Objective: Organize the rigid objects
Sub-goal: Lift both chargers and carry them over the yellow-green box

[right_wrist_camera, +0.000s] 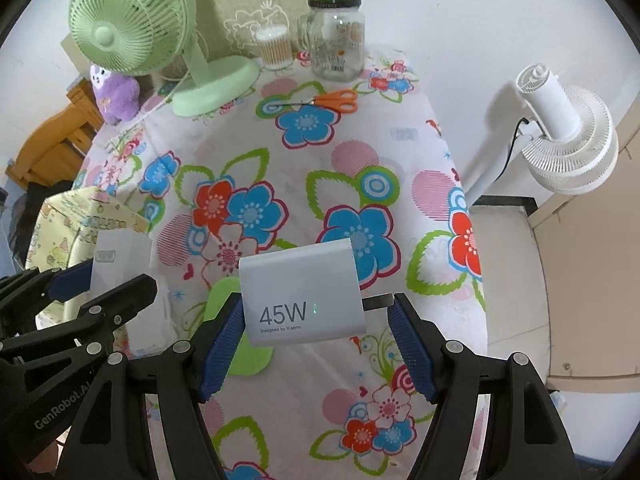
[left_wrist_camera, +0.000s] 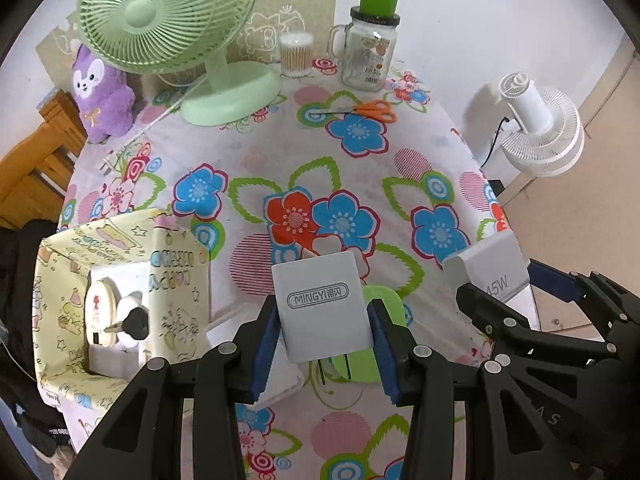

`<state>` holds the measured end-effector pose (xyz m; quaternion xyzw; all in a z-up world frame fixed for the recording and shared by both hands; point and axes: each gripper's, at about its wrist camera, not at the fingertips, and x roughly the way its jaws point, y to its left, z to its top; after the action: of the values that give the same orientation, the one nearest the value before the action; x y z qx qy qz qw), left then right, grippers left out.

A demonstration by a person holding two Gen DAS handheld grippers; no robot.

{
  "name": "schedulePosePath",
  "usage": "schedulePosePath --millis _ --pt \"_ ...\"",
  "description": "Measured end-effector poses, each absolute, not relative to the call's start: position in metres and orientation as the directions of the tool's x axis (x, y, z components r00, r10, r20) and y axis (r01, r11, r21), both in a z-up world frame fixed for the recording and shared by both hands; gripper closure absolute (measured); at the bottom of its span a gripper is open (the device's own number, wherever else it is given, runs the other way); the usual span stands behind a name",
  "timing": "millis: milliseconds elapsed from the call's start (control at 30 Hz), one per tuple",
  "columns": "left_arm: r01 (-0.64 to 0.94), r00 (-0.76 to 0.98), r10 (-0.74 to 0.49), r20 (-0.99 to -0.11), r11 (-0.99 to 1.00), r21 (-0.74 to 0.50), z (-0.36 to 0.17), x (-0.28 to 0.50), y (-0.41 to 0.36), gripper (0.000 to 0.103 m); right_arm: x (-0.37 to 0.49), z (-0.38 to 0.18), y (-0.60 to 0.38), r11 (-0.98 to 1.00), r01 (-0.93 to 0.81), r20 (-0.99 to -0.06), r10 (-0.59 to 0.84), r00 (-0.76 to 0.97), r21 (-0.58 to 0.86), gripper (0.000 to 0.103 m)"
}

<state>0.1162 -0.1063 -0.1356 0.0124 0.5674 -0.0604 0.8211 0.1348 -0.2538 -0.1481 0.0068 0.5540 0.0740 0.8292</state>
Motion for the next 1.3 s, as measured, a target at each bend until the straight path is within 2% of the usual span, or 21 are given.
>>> schedulePosePath --millis 600,1300 --pt "0.114 0.405 -0.103 -0.908 0.992 -0.061 -0.094 0.092 -0.077 0.058 0.111 -0.101 -0.224 0.988 -0.138 -0.893 0.128 0.43 0.075 0.029" --pt "0.107 0.386 -0.105 -0.916 0.992 -0.069 -0.101 0.081 -0.013 0.059 0.108 -0.097 -0.157 0.985 -0.16 -0.902 0.125 0.413 0.063 0.029"
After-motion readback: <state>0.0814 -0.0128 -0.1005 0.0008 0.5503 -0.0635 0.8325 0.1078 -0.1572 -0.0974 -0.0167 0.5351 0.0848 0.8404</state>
